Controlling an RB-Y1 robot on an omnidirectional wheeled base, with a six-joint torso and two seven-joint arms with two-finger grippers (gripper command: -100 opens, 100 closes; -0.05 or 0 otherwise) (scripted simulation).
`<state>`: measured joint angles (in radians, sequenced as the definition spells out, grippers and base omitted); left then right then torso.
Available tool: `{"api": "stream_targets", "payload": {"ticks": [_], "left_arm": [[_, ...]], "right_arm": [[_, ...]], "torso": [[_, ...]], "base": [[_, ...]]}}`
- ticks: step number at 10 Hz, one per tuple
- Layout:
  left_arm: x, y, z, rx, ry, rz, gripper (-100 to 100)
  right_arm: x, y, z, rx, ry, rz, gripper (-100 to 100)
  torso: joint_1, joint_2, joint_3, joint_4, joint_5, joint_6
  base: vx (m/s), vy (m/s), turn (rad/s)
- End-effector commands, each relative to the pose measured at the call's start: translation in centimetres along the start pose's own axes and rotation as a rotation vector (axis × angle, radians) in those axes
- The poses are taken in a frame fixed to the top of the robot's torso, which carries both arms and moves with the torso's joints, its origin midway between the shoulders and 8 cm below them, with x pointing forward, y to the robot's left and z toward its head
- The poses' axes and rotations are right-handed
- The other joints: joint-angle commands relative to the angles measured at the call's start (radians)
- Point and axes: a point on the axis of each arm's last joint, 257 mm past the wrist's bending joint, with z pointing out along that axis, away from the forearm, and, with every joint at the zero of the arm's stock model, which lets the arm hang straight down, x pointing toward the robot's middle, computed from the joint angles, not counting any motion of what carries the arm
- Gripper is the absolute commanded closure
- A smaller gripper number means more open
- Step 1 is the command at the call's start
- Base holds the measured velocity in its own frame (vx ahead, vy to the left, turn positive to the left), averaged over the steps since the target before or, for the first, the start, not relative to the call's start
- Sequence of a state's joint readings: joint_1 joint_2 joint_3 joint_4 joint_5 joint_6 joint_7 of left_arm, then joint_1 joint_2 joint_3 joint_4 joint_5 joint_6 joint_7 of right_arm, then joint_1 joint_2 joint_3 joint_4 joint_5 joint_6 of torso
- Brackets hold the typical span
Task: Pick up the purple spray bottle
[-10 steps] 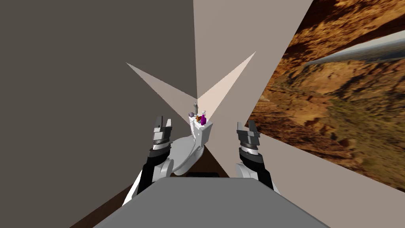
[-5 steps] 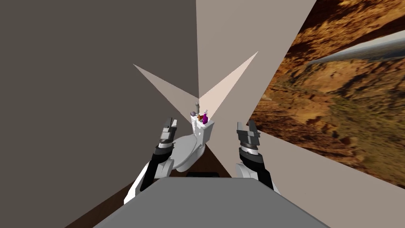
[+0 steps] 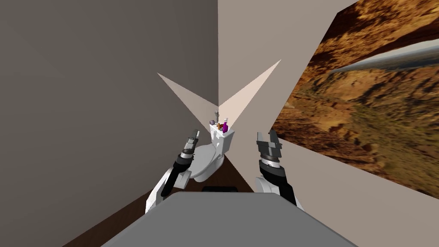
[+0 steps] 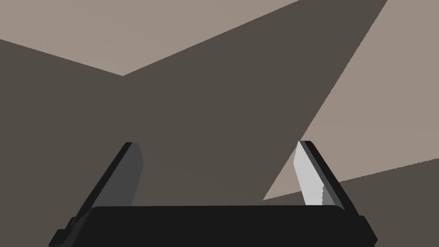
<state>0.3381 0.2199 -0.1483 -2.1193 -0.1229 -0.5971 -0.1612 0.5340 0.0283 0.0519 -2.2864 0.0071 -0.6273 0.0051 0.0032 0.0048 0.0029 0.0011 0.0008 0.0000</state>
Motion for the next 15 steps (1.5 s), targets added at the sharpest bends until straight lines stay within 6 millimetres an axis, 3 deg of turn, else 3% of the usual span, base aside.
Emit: {"api": "stream_targets", "payload": {"ticks": [1,2,3,5,6,8,13,15], "left_arm": [[1.8,0.9,0.1,0.006,0.053,0.009,-100],[3.2,1.1,0.4,0.021,0.097,0.019,-100],[3.3,1.5,0.2,0.011,0.100,0.018,-100],[6.3,2.4,0.5,0.037,0.192,0.039,-100],[6.4,2.9,0.3,0.024,0.196,0.039,-100],[9.4,3.8,0.2,0.049,0.292,0.062,-100],[12.5,6.2,0.0,0.054,0.404,0.095,-100],[15.1,7.5,-0.6,0.073,0.506,0.128,-100]], "right_arm": [[0.0,0.0,0.0,0.000,0.000,0.000,0],[0.0,0.0,0.0,0.000,0.000,0.000,0],[0.0,0.0,0.0,0.000,0.000,0.000,0],[0.0,0.0,0.0,0.000,0.000,0.000,0],[0.0,0.0,0.0,0.000,0.000,0.000,0],[0.0,0.0,0.0,0.000,0.000,0.000,0],[0.0,0.0,0.0,0.000,0.000,0.000,0],[0.0,0.0,0.0,0.000,0.000,0.000,0]], "torso": [[0.000,0.000,0.000,0.000,0.000,0.000],[0.000,0.000,0.000,0.000,0.000,0.000],[0.000,0.000,0.000,0.000,0.000,0.000],[0.000,-0.001,-0.001,0.000,0.000,0.000],[0.000,-0.001,-0.001,0.000,0.000,0.000],[-0.001,-0.001,-0.001,0.000,0.000,0.000],[-0.003,-0.003,-0.002,-0.001,-0.001,0.000],[-0.003,-0.004,-0.002,-0.001,-0.001,0.000]], "base": [[-0.068,0.043,0.042],[-0.087,0.056,0.073],[-0.062,0.043,0.015],[-0.060,0.045,0.045],[-0.051,0.032,0.011],[-0.057,0.038,0.040],[-0.034,0.020,0.012],[-0.029,0.008,0.003]]}}
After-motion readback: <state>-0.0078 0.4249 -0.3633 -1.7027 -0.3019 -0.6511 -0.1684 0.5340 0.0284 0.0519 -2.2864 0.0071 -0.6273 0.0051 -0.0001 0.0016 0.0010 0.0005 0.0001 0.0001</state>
